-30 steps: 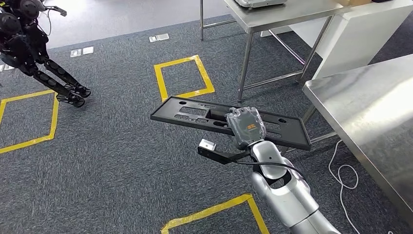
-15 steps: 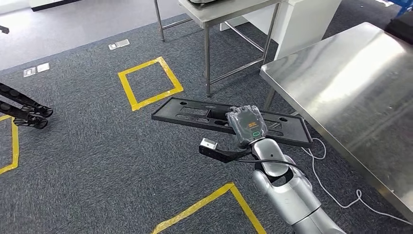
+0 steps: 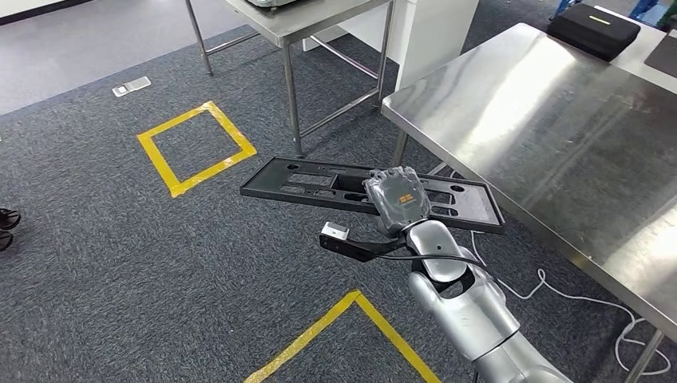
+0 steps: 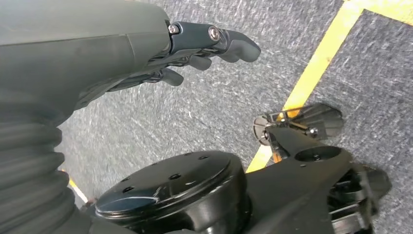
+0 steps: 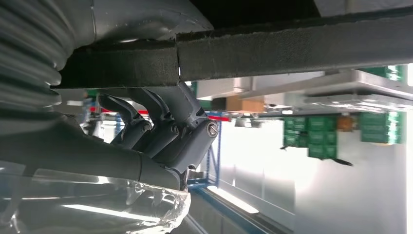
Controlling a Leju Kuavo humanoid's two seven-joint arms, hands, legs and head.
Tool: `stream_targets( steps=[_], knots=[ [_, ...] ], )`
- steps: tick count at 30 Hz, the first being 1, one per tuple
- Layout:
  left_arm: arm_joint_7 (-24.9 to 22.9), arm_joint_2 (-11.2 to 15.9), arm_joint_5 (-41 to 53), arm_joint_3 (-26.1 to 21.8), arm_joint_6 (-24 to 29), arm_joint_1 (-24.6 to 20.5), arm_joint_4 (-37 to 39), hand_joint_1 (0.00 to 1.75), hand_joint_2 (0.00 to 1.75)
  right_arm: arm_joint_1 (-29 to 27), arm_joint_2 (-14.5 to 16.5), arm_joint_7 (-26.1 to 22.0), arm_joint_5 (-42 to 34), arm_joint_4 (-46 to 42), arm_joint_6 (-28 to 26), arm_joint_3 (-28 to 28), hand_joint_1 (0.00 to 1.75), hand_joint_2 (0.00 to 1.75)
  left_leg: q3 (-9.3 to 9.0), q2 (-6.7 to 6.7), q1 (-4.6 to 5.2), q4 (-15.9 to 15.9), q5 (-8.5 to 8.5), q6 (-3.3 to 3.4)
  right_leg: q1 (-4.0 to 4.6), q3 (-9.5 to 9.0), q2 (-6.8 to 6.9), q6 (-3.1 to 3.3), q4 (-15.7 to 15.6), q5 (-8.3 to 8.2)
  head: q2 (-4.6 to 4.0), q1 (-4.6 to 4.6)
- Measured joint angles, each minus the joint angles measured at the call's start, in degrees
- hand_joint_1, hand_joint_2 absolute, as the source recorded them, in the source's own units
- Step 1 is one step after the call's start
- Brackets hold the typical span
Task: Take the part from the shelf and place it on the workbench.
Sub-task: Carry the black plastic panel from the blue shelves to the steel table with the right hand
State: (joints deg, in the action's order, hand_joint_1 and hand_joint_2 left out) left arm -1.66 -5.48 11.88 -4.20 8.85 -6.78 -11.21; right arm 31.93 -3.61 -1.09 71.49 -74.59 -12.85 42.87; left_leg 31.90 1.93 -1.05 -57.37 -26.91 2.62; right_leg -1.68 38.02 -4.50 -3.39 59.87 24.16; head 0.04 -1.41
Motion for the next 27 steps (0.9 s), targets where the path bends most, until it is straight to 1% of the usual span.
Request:
stream_targets(
  steps=[1, 2, 3, 4, 5, 6, 7, 8, 9, 10, 11, 12, 13, 14, 15, 16, 17, 18, 19, 20, 21, 22, 23, 24, 25, 26, 27],
  knots=[
    [0.01, -0.01, -0.02, -0.11, 0.01, 0.01, 0.01, 0.00, 1.75, 0.14, 0.01, -0.01, -0.07, 0.12, 0.01, 0.09, 1.75, 1.75, 0.15, -0.88, 0.17, 0.13, 0.23, 0.38, 0.07, 1.56, 2.00, 0.39, 3.33, 1.76, 0.00, 0.15],
    [0.02, 0.00, -0.06, -0.24, 0.01, 0.09, 0.01, 0.00, 1.75, 0.26, 0.03, -0.01, -0.14, 0.24, 0.02, 0.19, 1.75, 1.75, 0.35, -1.74, 0.42, 0.13, 0.34, 0.63, 0.18, 3.39, 3.24, 0.70, 7.47, 3.71, 0.00, 0.29],
    [0.02, 0.00, -0.09, -0.36, 0.01, 0.16, 0.02, 0.00, 1.75, 0.29, 0.04, -0.01, -0.20, 0.38, 0.03, 0.30, 1.75, 1.75, 0.53, -2.65, 0.63, 0.11, 0.41, 0.73, 0.19, 4.95, 3.63, 0.81, 11.30, 5.24, 0.00, 0.36],
    [0.02, 0.00, -0.12, -0.46, 0.01, 0.22, 0.02, 0.00, 1.75, 0.26, 0.04, -0.01, -0.24, 0.56, 0.04, 0.40, 1.75, 1.75, 0.70, -3.55, 0.84, 0.09, 0.47, 0.83, 0.21, 5.77, 3.76, 0.73, 13.81, 6.14, 0.00, 0.39],
    [0.02, 0.00, -0.14, -0.55, 0.01, 0.24, 0.02, 0.00, 1.75, 0.21, 0.03, -0.01, -0.26, 0.75, 0.05, 0.49, 1.75, 1.75, 0.83, -4.39, 1.02, 0.08, 0.51, 0.88, 0.29, 5.41, 3.85, 0.51, 14.13, 6.21, 0.00, 0.43],
    [0.02, -0.01, -0.15, -0.63, 0.01, 0.24, 0.02, 0.00, 1.75, 0.19, 0.02, -0.01, -0.27, 0.91, 0.07, 0.54, 1.75, 1.75, 0.88, -5.21, 1.19, 0.07, 0.54, 0.91, 0.42, 3.64, 4.16, 0.24, 11.78, 5.44, 0.00, 0.46],
    [0.02, -0.01, -0.15, -0.70, 0.01, 0.23, 0.02, 0.00, 1.75, 0.22, 0.04, -0.01, -0.28, 1.02, 0.07, 0.56, 1.75, 1.75, 0.88, -5.97, 1.36, 0.05, 0.54, 0.92, 0.63, 1.04, 5.05, 0.08, 7.79, 4.29, 0.00, 0.47],
    [0.02, -0.02, -0.15, -0.76, 0.01, 0.23, 0.02, 0.00, 1.75, 0.33, 0.10, -0.01, -0.31, 1.07, 0.08, 0.57, 1.75, 1.75, 0.87, -6.66, 1.61, 0.02, 0.51, 0.87, 1.04, -1.62, 6.80, 0.28, 3.43, 3.26, 0.00, 0.48],
    [0.02, -0.04, -0.15, -0.81, 0.02, 0.23, 0.02, 0.00, 1.75, 0.45, 0.20, 0.01, -0.35, 1.10, 0.13, 0.57, 1.75, 1.75, 0.88, -7.32, 1.88, -0.02, 0.47, 0.77, 1.45, -3.68, 8.26, 0.63, -0.05, 2.37, 0.00, 0.43],
    [0.02, -0.05, -0.15, -0.84, 0.02, 0.22, 0.02, 0.00, 1.75, 0.58, 0.28, 0.07, -0.41, 1.15, 0.17, 0.55, 1.75, 1.75, 0.89, -7.92, 2.10, -0.09, 0.44, 0.65, 1.73, -4.68, 9.28, 1.09, -1.97, 1.90, 0.00, 0.41],
    [0.02, -0.06, -0.15, -0.85, 0.03, 0.22, 0.02, 0.00, 1.75, 0.65, 0.33, 0.19, -0.50, 1.26, 0.21, 0.48, 1.75, 1.75, 0.90, -8.55, 2.27, -0.13, 0.40, 0.53, 1.95, -4.92, 9.52, 1.55, -2.68, 1.69, 0.00, 0.37],
    [0.05, -0.07, -0.15, -0.86, 0.04, 0.21, 0.01, 0.00, 1.75, 0.68, 0.31, 0.36, -0.60, 1.39, 0.20, 0.34, 1.75, 1.75, 0.88, -9.22, 2.31, -0.18, 0.38, 0.38, 1.85, -4.81, 8.72, 1.84, -2.77, 1.41, 0.00, 0.35],
    [0.11, -0.05, -0.15, -0.87, 0.04, 0.19, 0.00, 0.00, 1.75, 0.68, 0.27, 0.57, -0.69, 1.52, 0.15, 0.11, 1.75, 1.75, 0.91, -9.42, 2.20, -0.35, 0.17, 0.18, 1.44, -4.77, 7.96, 2.15, -2.94, 1.20, 0.00, 0.39],
    [0.19, -0.03, -0.15, -0.88, 0.05, 0.21, -0.01, 0.00, 1.75, 0.74, 0.20, 0.79, -0.76, 1.64, 0.09, -0.19, 1.75, 1.75, 1.10, -8.61, 1.99, -0.97, -0.44, -0.11, 1.08, -4.79, 7.24, 2.54, -3.11, 0.96, 0.00, 0.36],
    [0.27, -0.01, -0.15, -0.89, 0.04, 0.28, -0.01, 0.00, 1.75, 0.88, 0.16, 1.00, -0.80, 1.74, 0.03, -0.47, 1.75, 1.75, 1.67, -7.07, 1.73, -2.56, -1.64, -0.49, 0.70, -4.83, 6.59, 2.90, -3.29, 0.72, 0.00, 0.30],
    [0.33, 0.02, -0.15, -0.90, 0.04, 0.41, -0.01, 0.00, 1.75, 1.02, 0.14, 1.20, -0.83, 1.84, 0.00, -0.79, 1.75, 1.75, 2.78, -5.07, 1.39, -5.37, -3.44, -0.89, 0.44, -4.88, 5.92, 3.20, -3.39, 0.53, 0.00, 0.26],
    [0.42, 0.03, -0.20, -0.95, 0.04, 0.58, -0.01, 0.00, 1.75, 1.17, 0.09, 1.39, -0.87, 1.96, -0.03, -1.14, 1.75, 1.75, 4.28, -3.29, 1.11, -9.11, -5.47, -1.25, 0.43, -4.81, 5.22, 3.40, -3.40, 0.40, 0.00, 0.19],
    [0.51, 0.05, -0.28, -1.05, 0.04, 0.71, 0.00, 0.00, 1.75, 1.22, 0.03, 1.57, -0.93, 2.14, -0.05, -1.54, 1.75, 1.75, 5.93, -2.36, 0.86, -13.02, -7.21, -1.57, 0.42, -4.78, 4.47, 3.45, -3.38, 0.34, 0.00, 0.15],
    [0.62, 0.07, -0.35, -1.19, 0.02, 0.77, 0.00, 0.00, 1.75, 1.20, -0.09, 1.71, -0.99, 2.36, -0.10, -2.06, 1.75, 1.75, 7.18, -1.97, 0.63, -15.89, -8.10, -1.84, 0.40, -4.76, 3.67, 3.45, -3.36, 0.28, -0.01, 0.17],
    [0.72, 0.09, -0.39, -1.34, 0.00, 0.79, 0.00, 0.00, 1.75, 1.18, -0.25, 1.80, -1.07, 2.61, -0.17, -2.66, 1.75, 1.75, 7.65, -1.85, 0.41, -16.96, -7.93, -2.04, 0.34, -4.76, 2.88, 3.40, -3.31, 0.25, 0.00, 0.15],
    [0.78, 0.10, -0.37, -1.52, -0.02, 0.77, 0.00, 0.00, 1.75, 1.16, -0.44, 1.84, -1.14, 2.88, -0.32, -3.40, 1.75, 1.75, 7.04, -1.75, 0.14, -15.68, -6.55, -2.21, 0.23, -4.78, 2.06, 3.33, -3.23, 0.21, -0.01, 0.16],
    [0.80, 0.11, -0.31, -1.67, -0.03, 0.80, 0.00, 0.00, 1.75, 1.18, -0.63, 1.83, -1.21, 3.13, -0.52, -4.24, 1.75, 1.75, 5.59, -1.32, -0.20, -12.53, -4.42, -2.38, 0.09, -4.77, 1.27, 3.26, -3.07, 0.20, -0.01, 0.16],
    [0.80, 0.13, -0.22, -1.80, -0.02, 0.91, 0.01, 0.00, 1.75, 1.23, -0.82, 1.80, -1.26, 3.37, -0.78, -5.14, 1.75, 1.75, 3.86, -0.08, -0.63, -8.79, -2.43, -2.59, -0.03, -4.65, 0.50, 3.13, -2.87, 0.20, 0.00, 0.17],
    [0.81, 0.13, -0.15, -1.91, -0.02, 1.06, 0.02, 0.00, 1.75, 1.33, -1.00, 1.76, -1.30, 3.59, -1.04, -5.99, 1.75, 1.75, 2.34, 1.18, -0.94, -5.33, -0.97, -2.75, -0.02, -4.34, -0.33, 2.84, -2.55, 0.19, 0.00, 0.20],
    [0.82, 0.13, -0.09, -1.98, -0.01, 1.18, 0.03, 0.00, 1.75, 1.44, -1.16, 1.73, -1.33, 3.77, -1.23, -6.71, 1.75, 1.75, 1.47, 2.19, -1.10, -3.13, -0.41, -2.80, 0.04, -3.86, -1.07, 2.37, -2.29, 0.07, 0.00, 0.22],
    [0.83, 0.13, -0.05, -2.05, -0.02, 1.21, 0.04, 0.00, 1.75, 1.50, -1.33, 1.68, -1.37, 3.94, -1.37, -7.28, 1.75, 1.75, 1.18, 2.73, -1.06, -2.18, -0.47, -2.71, 0.06, -3.33, -1.81, 1.79, -2.18, -0.13, 0.00, 0.27],
    [0.84, 0.11, -0.04, -2.13, -0.02, 1.15, 0.04, 0.00, 1.75, 1.49, -1.55, 1.64, -1.40, 4.10, -1.42, -7.75, 1.75, 1.75, 1.19, 2.28, -0.82, -1.85, -0.58, -2.44, 0.10, -2.82, -2.54, 1.14, -2.25, -0.45, 0.00, 0.29]
  ],
)
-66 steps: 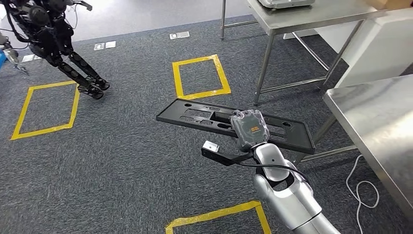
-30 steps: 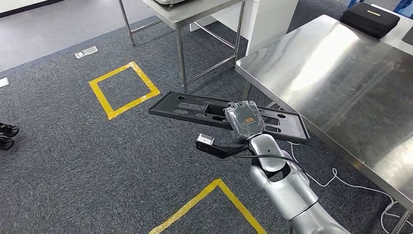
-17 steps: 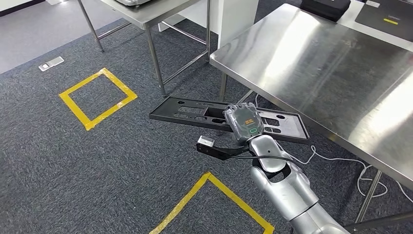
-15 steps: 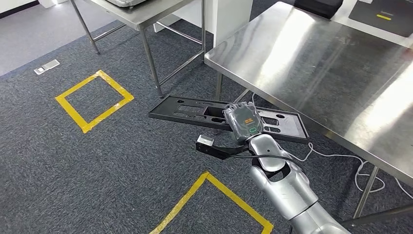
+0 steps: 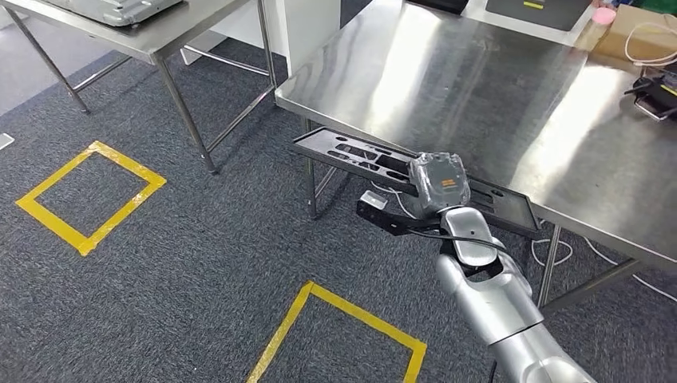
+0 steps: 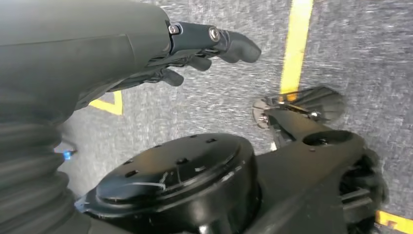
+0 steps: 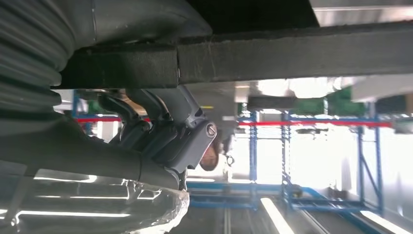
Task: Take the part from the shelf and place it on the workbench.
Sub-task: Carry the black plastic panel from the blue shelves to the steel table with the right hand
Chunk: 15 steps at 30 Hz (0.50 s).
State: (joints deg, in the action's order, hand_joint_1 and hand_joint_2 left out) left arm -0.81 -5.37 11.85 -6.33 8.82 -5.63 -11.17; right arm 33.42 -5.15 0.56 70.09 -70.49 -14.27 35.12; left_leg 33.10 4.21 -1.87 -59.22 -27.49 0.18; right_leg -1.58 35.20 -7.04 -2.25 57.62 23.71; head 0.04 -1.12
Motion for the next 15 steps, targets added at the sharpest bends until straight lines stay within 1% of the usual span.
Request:
stream_targets(
  steps=[1, 2, 3, 4, 5, 6, 7, 8, 9, 10, 11, 12, 13, 14, 15],
  knots=[
    [0.01, -0.04, 0.03, -0.05, 0.00, -0.11, -0.01, 0.00, 1.75, -0.06, -0.27, -0.04, -0.04, 0.15, -0.02, -0.42, 1.75, 1.75, 0.04, -0.70, 0.09, 0.26, 0.12, 0.47, 0.02, 0.41, -0.35, -0.54, -0.15, -0.25, 0.00, 0.02],
    [0.01, -0.08, 0.07, -0.09, 0.01, -0.21, -0.01, 0.00, 1.75, -0.10, -0.53, -0.09, -0.05, 0.32, -0.02, -0.82, 1.75, 1.75, 0.05, -1.38, 0.21, 0.56, 0.42, 0.98, 0.05, 0.88, 0.39, -0.86, 0.07, -0.16, 0.00, 0.04],
    [0.01, -0.11, 0.12, -0.11, 0.03, -0.23, -0.02, 0.00, 1.75, -0.06, -0.74, -0.10, -0.05, 0.50, -0.02, -1.20, 1.75, 1.75, 0.04, -2.15, 0.28, 0.88, 0.70, 1.58, 0.16, 1.65, 1.82, -0.99, 1.22, 0.47, 0.00, 0.13],
    [0.01, -0.13, 0.20, -0.13, 0.05, -0.24, -0.02, 0.00, 1.75, 0.03, -0.88, -0.12, 0.01, 0.69, -0.04, -1.58, 1.75, 1.75, 0.08, -2.96, 0.36, 1.13, 0.93, 2.11, 0.26, 2.88, 3.60, -0.90, 3.68, 1.72, -0.01, 0.23],
    [0.00, -0.12, 0.31, -0.16, 0.08, -0.23, -0.02, 0.00, 1.75, 0.12, -0.94, -0.11, 0.10, 0.90, -0.08, -1.92, 1.75, 1.75, 0.15, -3.75, 0.57, 1.17, 1.01, 2.42, 0.26, 4.54, 5.28, -0.73, 7.26, 3.36, -0.01, 0.31],
    [-0.01, -0.12, 0.42, -0.19, 0.09, -0.20, -0.02, 0.00, 1.75, 0.15, -1.00, -0.07, 0.29, 1.16, -0.12, -2.22, 1.75, 1.75, 0.24, -4.57, 0.74, 1.16, 1.03, 2.64, 0.28, 6.31, 6.02, -0.66, 11.39, 5.02, -0.01, 0.40],
    [-0.02, -0.12, 0.53, -0.22, 0.09, -0.18, -0.02, 0.00, 1.75, 0.11, -1.09, 0.04, 0.56, 1.46, -0.17, -2.49, 1.75, 1.75, 0.30, -5.36, 0.90, 1.16, 1.06, 2.70, 0.27, 7.72, 6.25, -0.74, 14.79, 6.19, -0.01, 0.39],
    [-0.03, -0.12, 0.62, -0.25, 0.04, -0.17, -0.02, 0.00, 1.75, 0.07, -1.21, 0.20, 0.86, 1.77, -0.20, -2.74, 1.75, 1.75, 0.35, -6.15, 1.00, 1.15, 1.07, 2.74, 0.27, 8.18, 6.34, -0.98, 16.39, 6.62, -0.01, 0.38],
    [0.04, -0.12, 0.68, -0.28, -0.09, -0.19, -0.02, 0.00, 1.75, 0.06, -1.35, 0.39, 1.19, 2.06, -0.23, -3.04, 1.75, 1.75, 0.36, -6.93, 1.06, 1.14, 1.08, 2.74, 0.28, 7.36, 6.52, -1.36, 15.52, 6.17, -0.01, 0.40],
    [0.28, -0.12, 0.72, -0.30, -0.33, -0.21, -0.02, 0.00, 1.75, 0.11, -1.52, 0.60, 1.56, 2.29, -0.28, -3.41, 1.75, 1.75, 0.34, -7.66, 1.09, 1.14, 1.08, 2.73, 0.29, 5.40, 6.99, -1.76, 12.37, 5.05, -0.01, 0.39],
    [0.69, -0.11, 0.74, -0.32, -0.64, -0.25, -0.02, 0.00, 1.75, 0.24, -1.69, 0.78, 1.94, 2.45, -0.37, -3.82, 1.75, 1.75, 0.29, -8.33, 1.17, 1.13, 1.07, 2.69, 0.36, 2.82, 8.21, -2.02, 7.99, 3.76, -0.01, 0.42],
    [1.21, -0.11, 0.74, -0.33, -0.96, -0.29, -0.03, 0.00, 1.75, 0.49, -1.86, 0.93, 2.28, 2.56, -0.50, -4.26, 1.75, 1.75, 0.30, -8.95, 1.35, 1.07, 1.03, 2.57, 0.66, 0.49, 9.42, -1.98, 4.04, 2.70, 0.00, 0.46],
    [1.69, -0.10, 0.74, -0.33, -1.21, -0.34, -0.04, 0.00, 1.75, 0.79, -2.02, 1.09, 2.59, 2.63, -0.67, -4.65, 1.75, 1.75, 0.31, -9.49, 1.55, 1.03, 1.03, 2.39, 0.97, -0.97, 10.25, -1.65, 1.37, 2.01, -0.01, 0.43],
    [2.02, -0.10, 0.74, -0.34, -1.38, -0.40, -0.05, 0.00, 1.75, 1.05, -2.26, 1.20, 2.80, 2.72, -0.83, -5.00, 1.75, 1.75, 0.30, -10.01, 1.76, 0.98, 1.02, 2.21, 1.29, -1.59, 10.66, -1.19, 0.08, 1.72, -0.01, 0.44],
    [2.21, -0.10, 0.74, -0.34, -1.49, -0.46, -0.05, 0.00, 1.75, 1.25, -2.54, 1.30, 2.91, 2.81, -0.93, -5.34, 1.75, 1.75, 0.29, -10.57, 1.89, 0.97, 1.03, 2.01, 1.56, -1.55, 10.13, -0.71, -0.07, 1.59, -0.01, 0.43]
  ],
)
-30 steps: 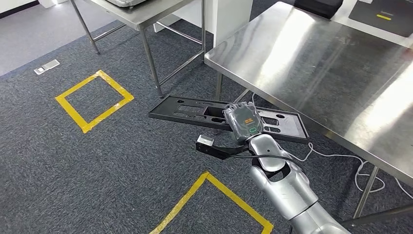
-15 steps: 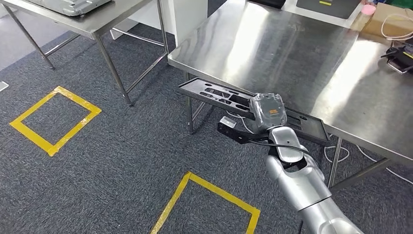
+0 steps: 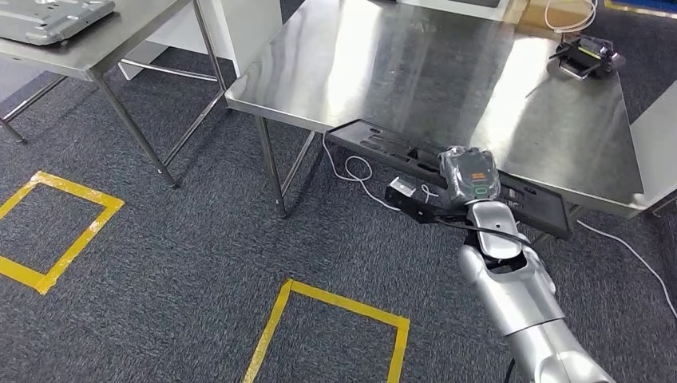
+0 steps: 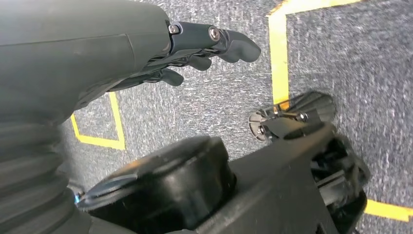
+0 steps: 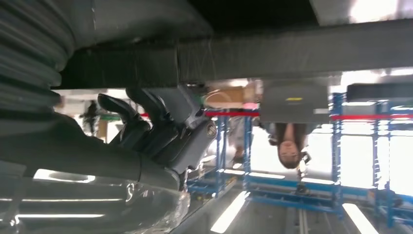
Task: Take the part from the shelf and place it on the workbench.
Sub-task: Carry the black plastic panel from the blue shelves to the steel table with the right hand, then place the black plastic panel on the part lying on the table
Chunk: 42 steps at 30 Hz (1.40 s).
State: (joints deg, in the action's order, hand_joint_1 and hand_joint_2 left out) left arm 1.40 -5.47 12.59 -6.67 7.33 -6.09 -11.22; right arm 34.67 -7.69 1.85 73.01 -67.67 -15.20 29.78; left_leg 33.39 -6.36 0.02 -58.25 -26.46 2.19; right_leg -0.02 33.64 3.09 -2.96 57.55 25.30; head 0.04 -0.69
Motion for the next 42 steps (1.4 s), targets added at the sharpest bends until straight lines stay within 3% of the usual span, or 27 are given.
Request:
stream_targets(
  steps=[1, 3, 5, 7, 8, 9, 11, 13, 14, 16, 18, 20, 22, 23, 24, 25, 27, 28, 29, 31, 34, 37, 39, 40, 42],
  knots=[
    [0.09, 0.00, 0.00, 0.00, -0.08, -0.08, -0.02, 0.00, 1.75, 0.09, -0.29, 0.06, 0.09, 0.09, -0.07, -0.29, 1.75, 1.75, -0.05, -0.37, -0.05, 0.00, -0.04, -0.25, -0.20, 0.13, -0.70, 0.46, -0.11, -0.21, 0.00, -0.03],
    [0.22, 0.02, 0.00, 0.00, -0.14, -0.20, -0.04, 0.00, 1.75, 0.26, -0.74, 0.13, 0.19, 0.23, -0.09, -0.78, 1.75, 1.75, 0.34, 1.47, -0.43, -1.13, -1.15, -0.86, -0.83, 0.14, -1.95, 1.39, -0.39, -0.61, 0.01, -0.03],
    [0.30, 0.06, 0.00, 0.00, -0.15, -0.16, -0.05, 0.00, 1.75, 0.48, -0.75, 0.15, 0.25, 0.32, -0.10, -0.94, 1.75, 1.75, 2.55, 4.96, -0.76, -6.30, -4.46, -1.36, -1.28, 0.19, -3.16, 2.30, -0.56, -0.93, 0.01, -0.11],
    [0.63, 0.08, -0.08, -0.04, -0.37, -0.05, -0.05, 0.00, 1.75, 0.45, -0.59, 0.16, 0.36, 0.48, -0.13, -0.92, 1.75, 1.75, 5.92, 6.37, -0.81, -13.76, -7.79, -1.63, -1.26, 0.30, -4.22, 2.68, -0.54, -1.05, 0.01, -0.15],
    [1.10, 0.10, -0.21, -0.10, -0.64, -0.06, -0.05, 0.00, 1.75, 0.34, -0.58, 0.19, 0.52, 0.57, -0.18, -0.96, 1.75, 1.75, 6.95, 6.50, -0.84, -15.89, -8.17, -1.73, -1.24, 0.30, -4.72, 2.72, -0.51, -1.08, 0.00, -0.15],
    [1.80, 0.12, -0.39, -0.19, -0.93, -0.09, -0.05, 0.00, 1.75, 0.23, -0.59, 0.26, 0.77, 0.66, -0.31, -1.07, 1.75, 1.75, 6.99, 6.53, -0.91, -15.87, -7.35, -1.77, -1.24, 0.28, -5.13, 2.71, -0.46, -1.08, 0.00, -0.16],
    [3.35, 0.18, -0.88, -0.56, -1.28, -0.17, -0.05, 0.00, 1.75, 0.28, -0.73, 0.43, 1.29, 0.78, -0.68, -1.59, 1.75, 1.75, 4.34, 6.68, -1.18, -9.98, -3.34, -1.67, -1.30, 0.27, -5.93, 2.67, -0.20, -1.06, 0.00, -0.16],
    [4.44, 0.22, -1.24, -1.02, -1.26, -0.26, -0.06, 0.00, 1.75, 0.95, -0.96, 0.45, 1.72, 1.08, -0.98, -2.43, 1.75, 1.75, 1.43, 7.26, -1.34, -3.41, -0.61, -1.53, -1.00, 0.72, -6.47, 2.40, 0.30, -0.97, 0.01, -0.13],
    [4.90, 0.23, -1.36, -1.21, -1.28, -0.35, -0.08, 0.00, 1.75, 1.47, -1.11, 0.32, 1.93, 1.40, -1.08, -2.90, 1.75, 1.75, 0.84, 7.50, -1.25, -1.70, -0.31, -1.33, -0.85, 1.06, -6.62, 2.10, 0.33, -0.95, 0.01, -0.04],
    [5.73, 0.21, -1.57, -1.52, -1.40, -0.54, -0.14, 0.00, 1.75, 2.50, -1.45, -0.26, 2.15, 2.37, -1.43, -3.72, 1.75, 1.75, 0.80, 7.44, -1.00, -0.74, -0.52, -0.47, -0.49, 1.46, -6.79, 1.15, 0.81, -1.43, 0.01, 0.07],
    [6.14, 0.16, -1.82, -1.93, -1.49, -0.69, -0.20, 0.00, 1.75, 3.45, -1.68, -1.11, 2.15, 3.57, -1.93, -4.31, 1.75, 1.75, 0.49, 7.11, -0.95, -0.31, -0.27, 0.63, -0.32, 2.14, -5.88, 0.48, 2.16, -1.18, 0.01, 0.10],
    [6.13, 0.12, -1.94, -2.38, -1.47, -0.83, -0.23, 0.00, 1.75, 4.53, -1.73, -1.72, 2.10, 4.82, -2.46, -4.51, 1.75, 1.75, 0.20, 6.73, -0.98, -0.22, -0.13, 1.22, -0.49, 4.74, -4.46, 0.63, 6.74, 1.05, 0.01, 0.23],
    [6.05, 0.10, -1.96, -2.66, -1.44, -0.85, -0.25, 0.00, 1.75, 5.18, -1.73, -1.87, 2.04, 6.01, -2.81, -4.51, 1.75, 1.75, 0.16, 6.43, -0.97, -0.26, -0.23, 1.37, -0.73, 8.57, -3.97, 0.56, 14.07, 3.62, 0.01, 0.37],
    [6.01, 0.08, -1.96, -2.70, -1.44, -0.84, -0.25, 0.00, 1.75, 5.25, -1.74, -1.87, 2.01, 6.54, -2.89, -4.51, 1.75, 1.75, 0.10, 6.31, -0.99, -0.28, -0.33, 1.33, -0.87, 9.95, -3.92, 0.22, 16.43, 4.22, 0.00, 0.40],
    [5.97, 0.06, -1.96, -2.72, -1.44, -0.82, -0.25, 0.00, 1.75, 5.25, -1.75, -1.87, 1.98, 6.99, -2.90, -4.50, 1.75, 1.75, -0.03, 6.22, -1.04, -0.30, -0.47, 1.21, -1.07, 10.35, -3.84, -0.19, 16.77, 4.04, 0.00, 0.42],
    [5.95, 0.03, -1.97, -2.72, -1.45, -0.81, -0.25, 0.00, 1.75, 5.26, -1.74, -1.88, 1.96, 7.36, -2.90, -4.50, 1.75, 1.75, -0.24, 6.14, -1.13, -0.32, -0.67, 1.01, -1.32, 9.64, -3.69, -0.66, 14.84, 2.98, 0.00, 0.42],
    [5.92, 0.02, -1.96, -2.74, -1.45, -0.82, -0.25, 0.00, 1.75, 5.41, -1.72, -1.89, 1.95, 7.91, -2.91, -4.49, 1.75, 1.75, -0.86, 5.98, -1.31, -0.35, -1.21, 0.38, -1.74, 6.20, -2.94, -1.65, 6.93, -0.38, 0.01, 0.45],
    [5.92, 0.01, -1.95, -2.75, -1.45, -0.85, -0.25, 0.00, 1.75, 5.57, -1.69, -1.90, 1.93, 8.15, -2.92, -4.48, 1.75, 1.75, -1.07, 5.88, -1.29, -0.36, -1.49, 0.01, -1.68, 4.79, -2.54, -1.56, 3.55, -1.13, 0.01, 0.49],
    [5.91, 0.01, -1.95, -2.76, -1.45, -0.86, -0.26, 0.00, 1.75, 5.71, -1.67, -1.90, 1.91, 8.37, -2.93, -4.47, 1.75, 1.75, -1.16, 5.76, -1.22, -0.32, -1.76, -0.40, -1.46, 3.76, -2.26, -1.14, 1.52, -1.51, 0.01, 0.49],
    [5.88, -0.01, -1.95, -2.80, -1.46, -0.83, -0.26, 0.00, 1.75, 5.83, -1.63, -1.89, 1.85, 8.71, -2.95, -4.46, 1.75, 1.75, -1.46, 5.51, -1.10, -0.29, -2.08, -1.17, -1.08, 3.18, -2.40, 0.61, 0.75, -0.98, 0.00, 0.41],
    [5.85, -0.07, -1.93, -2.94, -1.48, -0.84, -0.31, 0.00, 1.75, 5.82, -1.52, -1.87, 1.79, 8.89, -2.96, -4.46, 1.75, 1.75, -0.44, 5.54, -1.45, -2.89, -2.53, -1.88, -1.45, 1.68, -3.03, 2.18, 0.58, -0.82, 0.01, 0.26],
    [5.82, -0.09, -1.92, -3.19, -1.44, -0.77, -0.31, 0.00, 1.75, 5.71, -1.32, -1.75, 1.82, 8.91, -2.96, -4.45, 1.75, 1.75, 6.23, 5.96, -1.53, -13.14, -5.28, -2.21, -1.11, 0.24, -3.40, 3.61, 0.50, 0.34, 0.01, 0.11],
    [5.74, -0.10, -1.90, -3.38, -1.43, -0.54, -0.30, 0.00, 1.75, 5.32, -1.16, -1.70, 1.87, 8.92, -2.96, -4.40, 1.75, 1.75, 10.06, 6.04, -1.49, -16.77, -6.77, -2.18, -0.73, -0.91, -3.87, 4.00, 0.50, 1.32, 0.00, 0.09],
    [5.71, -0.10, -1.88, -3.48, -1.43, -0.43, -0.29, 0.00, 1.75, 5.16, -1.09, -1.70, 1.90, 8.92, -2.96, -4.36, 1.75, 1.75, 10.61, 6.09, -1.40, -15.76, -5.96, -1.92, -0.54, -1.66, -4.13, 4.02, 0.50, 1.87, 0.00, 0.09],
    [5.68, -0.03, -1.86, -3.60, -1.42, -0.34, -0.29, 0.00, 1.75, 5.00, -0.97, -1.70, 1.95, 8.94, -2.96, -4.29, 1.75, 1.75, 9.40, 6.36, -0.88, -9.19, -0.80, -0.61, -0.27, -3.07, -4.46, 4.01, 0.41, 3.09, 0.00, 0.11]
  ],
)
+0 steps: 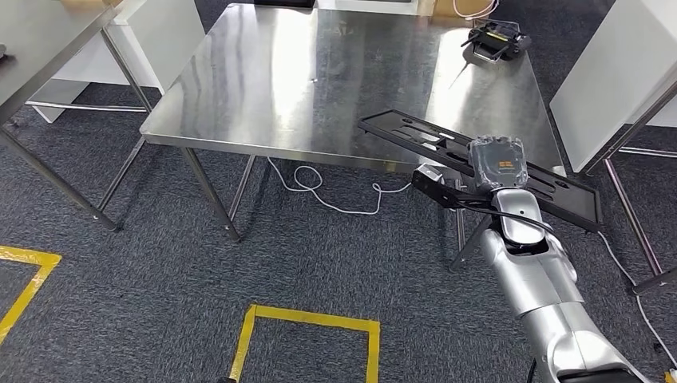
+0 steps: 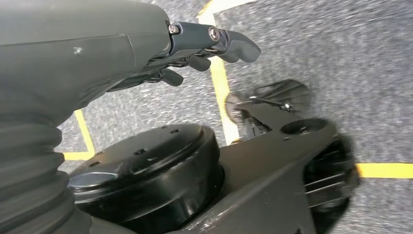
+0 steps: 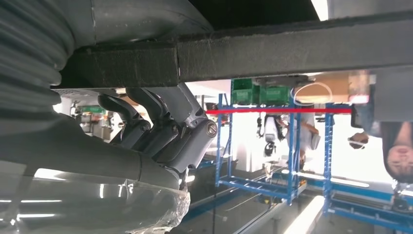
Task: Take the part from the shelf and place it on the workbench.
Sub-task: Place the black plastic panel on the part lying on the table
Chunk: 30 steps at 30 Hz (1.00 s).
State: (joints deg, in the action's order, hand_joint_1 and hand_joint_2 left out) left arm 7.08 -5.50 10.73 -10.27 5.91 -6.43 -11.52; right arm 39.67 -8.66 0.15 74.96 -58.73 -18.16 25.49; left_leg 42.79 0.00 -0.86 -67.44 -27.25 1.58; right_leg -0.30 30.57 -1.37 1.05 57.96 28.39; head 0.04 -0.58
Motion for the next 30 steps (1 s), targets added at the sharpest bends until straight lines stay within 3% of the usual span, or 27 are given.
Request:
stream_targets(
  steps=[2, 3, 6, 8, 11, 13, 14, 16, 17, 18, 19, 20, 21, 23, 25, 27, 28, 29, 30],
  knots=[
    [-0.02, 0.19, 0.00, -0.07, 0.02, 0.09, 0.00, 0.00, 1.75, -0.03, 0.09, 0.00, 0.02, 0.11, 0.01, 0.02, 1.75, 1.75, -1.60, 0.95, 1.06, 6.29, 4.70, 1.43, 0.40, -1.24, -0.41, -0.31, -0.12, 1.27, 0.01, 0.10],
    [-0.05, 0.27, 0.00, -0.09, 0.03, 0.15, 0.00, 0.00, 1.75, -0.06, 0.14, 0.00, 0.02, 0.16, 0.02, 0.02, 1.75, 1.75, -2.22, 1.41, 1.47, 7.91, 5.72, 1.86, 0.55, -1.76, -0.66, -0.56, -0.10, 1.63, 0.01, 0.13],
    [-0.19, 0.17, 0.00, -0.11, 0.04, 0.08, -0.04, 0.00, 1.75, 0.05, 0.22, 0.03, 0.06, 0.04, 0.09, 0.02, 1.75, 1.75, -4.38, 1.52, 1.63, 9.33, 5.35, 2.51, 0.98, -2.43, -0.85, -1.36, 0.96, 1.88, 0.01, 0.00],
    [-0.22, 0.09, 0.00, -0.13, 0.05, -0.06, -0.07, 0.00, 1.75, 0.20, 0.19, 0.10, 0.12, -0.03, 0.13, 0.03, 1.75, 1.75, -5.85, 1.29, 1.40, 9.68, 4.73, 3.08, 0.83, 0.10, -0.17, -1.71, 5.35, 2.24, 0.01, 0.01],
    [-0.33, -0.11, 0.04, -0.16, 0.04, -0.20, -0.06, 0.00, 1.75, -0.02, 0.03, 0.27, 0.19, 0.01, 0.17, 0.04, 1.75, 1.75, -7.47, 1.26, 1.08, 9.71, 2.99, 3.13, 0.08, 7.34, 0.41, -2.37, 14.39, 5.21, -0.01, 0.05],
    [-0.44, -0.20, 0.07, -0.17, 0.03, 0.00, -0.05, 0.00, 1.75, -0.42, -0.01, 0.32, 0.21, 0.09, 0.18, 0.04, 1.75, 1.75, -9.03, 1.28, 0.71, 9.70, 1.59, 2.60, -0.62, 9.83, 0.63, -3.12, 14.33, 6.33, -0.01, 0.06],
    [-0.48, -0.24, 0.07, -0.18, 0.03, 0.12, -0.04, 0.00, 1.75, -0.54, -0.04, 0.33, 0.22, 0.14, 0.19, 0.04, 1.75, 1.75, -9.97, 1.29, 0.49, 9.69, 0.84, 2.28, -1.01, 9.94, 0.80, -3.88, 11.89, 5.27, -0.01, 0.07],
    [-0.49, -0.28, 0.07, -0.21, 0.03, 0.28, -0.02, 0.00, 1.75, -0.72, -0.21, 0.34, 0.22, 0.34, 0.22, 0.04, 1.75, 1.75, -11.85, 1.30, 0.22, 9.61, -0.84, 1.50, -1.68, 9.12, 1.66, -5.96, 4.45, -0.99, -0.01, 0.18],
    [-0.49, -0.29, 0.07, -0.25, 0.03, 0.27, -0.01, 0.00, 1.75, -0.73, -0.30, 0.34, 0.26, 0.49, 0.28, 0.08, 1.75, 1.75, -12.47, 1.31, 0.24, 9.63, -1.57, 1.06, -1.68, 8.43, 2.06, -6.14, 1.85, -3.79, -0.01, 0.27],
    [-0.50, -0.29, 0.12, -0.28, 0.02, 0.24, 0.02, 0.00, 1.75, -0.73, -0.38, 0.32, 0.30, 0.62, 0.31, 0.11, 1.75, 1.75, -12.93, 1.26, 0.31, 9.70, -2.19, 0.61, -1.49, 7.94, 2.31, -5.82, 0.30, -5.93, -0.01, 0.25],
    [-0.51, -0.30, 0.24, -0.32, 0.02, 0.17, 0.02, 0.00, 1.75, -0.66, -0.40, 0.19, 0.38, 0.72, 0.30, 0.16, 1.75, 1.75, -13.27, 1.20, 0.37, 9.71, -2.53, 0.27, -1.29, 7.67, 2.41, -4.93, 0.06, -6.54, -0.01, 0.21],
    [-0.53, -0.31, 0.39, -0.33, 0.00, 0.03, 0.00, 0.00, 1.75, -0.51, -0.40, -0.04, 0.47, 0.75, 0.21, 0.20, 1.75, 1.75, -13.24, 1.10, 0.36, 9.58, -2.57, -0.03, -1.22, 7.22, 2.22, -3.91, 0.15, -6.21, 0.00, 0.15],
    [-0.57, -0.32, 0.60, -0.33, -0.02, -0.12, -0.02, 0.00, 1.75, -0.38, -0.40, -0.48, 0.52, 0.75, 0.04, 0.21, 1.75, 1.75, -12.74, 0.89, 0.24, 8.57, -2.25, -0.26, -1.31, 6.94, 2.06, -3.32, 0.01, -6.04, 0.00, 0.07],
    [-0.66, -0.35, 1.02, -0.33, -0.13, -0.36, -0.07, 0.00, 1.75, -0.14, -0.18, -1.94, 0.26, 0.82, -0.32, 0.47, 1.75, 1.75, -9.79, 0.47, -0.05, 3.43, -1.37, -0.72, -1.49, 5.68, 1.87, -2.10, -0.39, -5.22, 0.00, 0.06],
    [-0.80, -0.36, 1.45, -0.33, -0.33, -0.47, -0.08, 0.00, 1.75, -0.09, 0.59, -3.89, -0.37, 1.13, -0.58, 1.37, 1.75, 1.75, -5.01, 0.21, -0.19, -3.45, -2.88, -1.23, -1.24, 4.20, 1.60, -0.95, -0.68, -4.10, 0.01, 0.03],
    [-0.92, -0.36, 1.71, -0.33, -0.53, -0.53, -0.07, 0.00, 1.75, -0.07, 1.73, -5.68, -1.10, 1.71, -0.80, 2.65, 1.75, 1.75, -1.11, 0.19, -0.20, -6.77, -6.25, -1.49, -0.94, 2.67, 1.22, -0.45, -0.70, -2.83, 0.01, 0.01],
    [-0.94, -0.36, 1.75, -0.33, -0.59, -0.56, -0.07, 0.00, 1.75, 0.02, 2.27, -6.33, -1.45, 2.05, -0.98, 3.24, 1.75, 1.75, -0.13, 0.19, -0.18, -6.32, -6.88, -1.42, -0.79, 1.81, 1.05, -0.42, -0.70, -2.17, 0.01, 0.00],
    [-0.92, -0.36, 1.78, -0.33, -0.66, -0.60, -0.08, 0.00, 1.75, 0.22, 2.72, -6.84, -1.70, 2.38, -1.19, 3.74, 1.75, 1.75, 0.09, 0.19, -0.14, -4.36, -5.99, -1.16, -0.64, 0.86, 0.95, -0.43, -0.70, -1.47, 0.01, 0.01],
    [-0.90, -0.35, 1.79, -0.33, -0.70, -0.62, -0.08, 0.00, 1.75, 0.49, 3.09, -7.13, -1.84, 2.68, -1.38, 4.18, 1.75, 1.75, -0.34, 0.18, -0.04, -1.17, -3.51, -0.70, -0.48, -0.14, 0.91, -0.46, -0.72, -0.72, 0.01, 0.01]
  ],
)
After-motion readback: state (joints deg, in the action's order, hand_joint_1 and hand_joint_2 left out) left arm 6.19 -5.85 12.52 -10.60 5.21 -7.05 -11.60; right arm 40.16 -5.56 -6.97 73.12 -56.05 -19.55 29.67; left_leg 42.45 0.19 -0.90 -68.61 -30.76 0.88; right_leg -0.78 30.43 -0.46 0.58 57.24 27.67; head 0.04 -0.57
